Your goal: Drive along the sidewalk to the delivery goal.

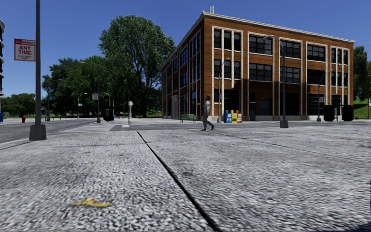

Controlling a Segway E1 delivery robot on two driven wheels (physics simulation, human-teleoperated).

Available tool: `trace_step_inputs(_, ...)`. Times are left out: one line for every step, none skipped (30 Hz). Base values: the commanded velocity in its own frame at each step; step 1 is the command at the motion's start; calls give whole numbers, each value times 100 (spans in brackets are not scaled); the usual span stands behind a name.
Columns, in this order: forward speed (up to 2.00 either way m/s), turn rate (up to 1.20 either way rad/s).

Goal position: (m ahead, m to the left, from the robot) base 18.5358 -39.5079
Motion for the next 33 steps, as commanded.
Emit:
trace_step_inputs(200, -22)
trace_step_inputs(200, -42)
trace_step_inputs(200, -48)
trace_step_inputs(200, -52)
trace_step_inputs(200, -52)
trace_step_inputs(200, -53)
trace_step_inputs(200, -54)
trace_step_inputs(200, -56)
trace_step_inputs(200, -56)
trace_step_inputs(200, -59)
trace_step_inputs(200, -60)
trace_step_inputs(200, -60)
trace_step_inputs(200, -60)
trace_step_inputs(200, -60)
trace_step_inputs(200, -61)
trace_step_inputs(200, -61)
trace_step_inputs(200, -61)
trace_step_inputs(200, -61)
trace_step_inputs(200, -61)
trace_step_inputs(200, -61)
trace_step_inputs(200, -61)
trace_step_inputs(200, -61)
trace_step_inputs(200, -61)
trace_step_inputs(200, -61)
trace_step_inputs(200, -61)
trace_step_inputs(200, -61)
trace_step_inputs(200, -61)
trace_step_inputs(200, -61)
trace_step_inputs(200, -61)
trace_step_inputs(200, -61)
trace_step_inputs(200, -61)
trace_step_inputs(200, -61)
trace_step_inputs(200, -61)
